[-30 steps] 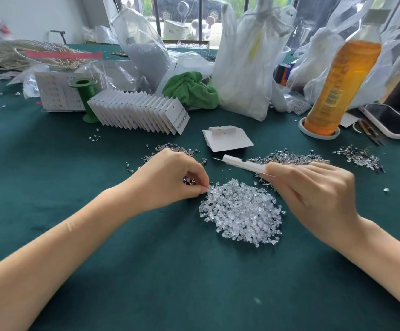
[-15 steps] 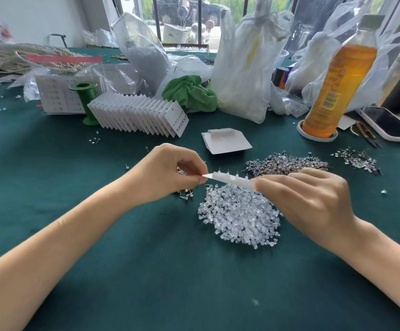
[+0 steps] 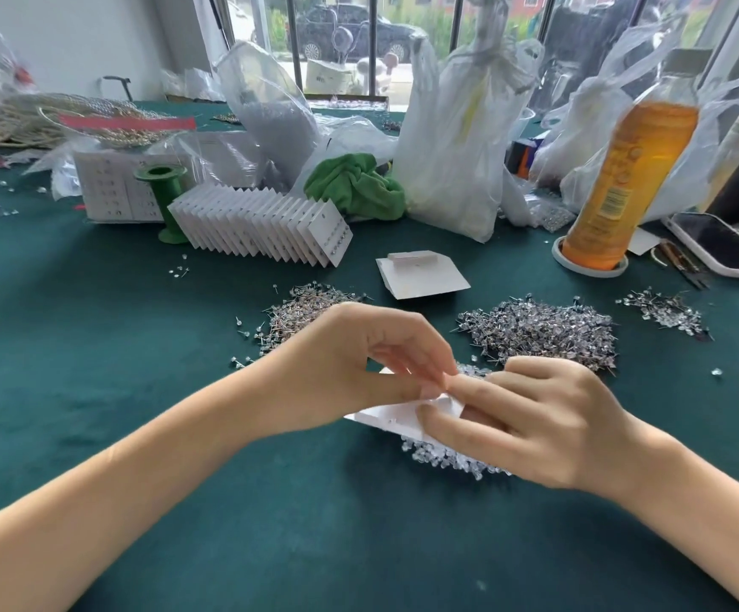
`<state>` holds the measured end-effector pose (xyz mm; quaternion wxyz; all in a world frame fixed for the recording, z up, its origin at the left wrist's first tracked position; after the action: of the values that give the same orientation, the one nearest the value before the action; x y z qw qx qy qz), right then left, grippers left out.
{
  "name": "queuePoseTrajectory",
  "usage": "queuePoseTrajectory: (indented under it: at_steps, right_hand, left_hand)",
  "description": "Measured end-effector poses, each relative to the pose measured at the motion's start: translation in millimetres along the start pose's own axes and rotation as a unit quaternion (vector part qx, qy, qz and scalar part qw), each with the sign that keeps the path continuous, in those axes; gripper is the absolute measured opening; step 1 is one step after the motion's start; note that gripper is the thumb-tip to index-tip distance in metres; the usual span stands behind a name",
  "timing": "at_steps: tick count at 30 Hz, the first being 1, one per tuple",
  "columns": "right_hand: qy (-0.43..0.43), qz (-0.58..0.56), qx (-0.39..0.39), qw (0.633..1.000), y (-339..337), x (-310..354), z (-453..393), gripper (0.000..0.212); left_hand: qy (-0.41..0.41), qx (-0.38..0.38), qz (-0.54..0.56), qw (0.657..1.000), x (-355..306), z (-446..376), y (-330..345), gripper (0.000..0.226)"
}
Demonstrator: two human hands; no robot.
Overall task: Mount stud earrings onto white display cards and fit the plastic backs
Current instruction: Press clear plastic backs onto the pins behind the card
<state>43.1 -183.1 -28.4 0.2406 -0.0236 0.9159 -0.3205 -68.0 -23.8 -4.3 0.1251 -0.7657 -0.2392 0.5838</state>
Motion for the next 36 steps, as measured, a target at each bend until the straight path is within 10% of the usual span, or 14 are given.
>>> queuePoseTrajectory:
  at_steps: [36]
  right_hand:
    - [0.023,-0.014,0.005,1.0,-1,1,-4,0.013]
  left_hand:
    - [0.11,0.018,-0.137,0.984,-13,3,-4,0.011]
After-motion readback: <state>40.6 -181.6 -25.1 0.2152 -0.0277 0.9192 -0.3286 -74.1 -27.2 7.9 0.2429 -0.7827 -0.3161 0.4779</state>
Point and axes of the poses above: each hand's wrist, its own z-axis away from the middle knuckle, its own y-axis out of the palm, x = y × z, the point moved 1 cm from there along -z, towards the middle knuckle, and after that the axes turned 6 degrees about -x, right-handed, at the moved point
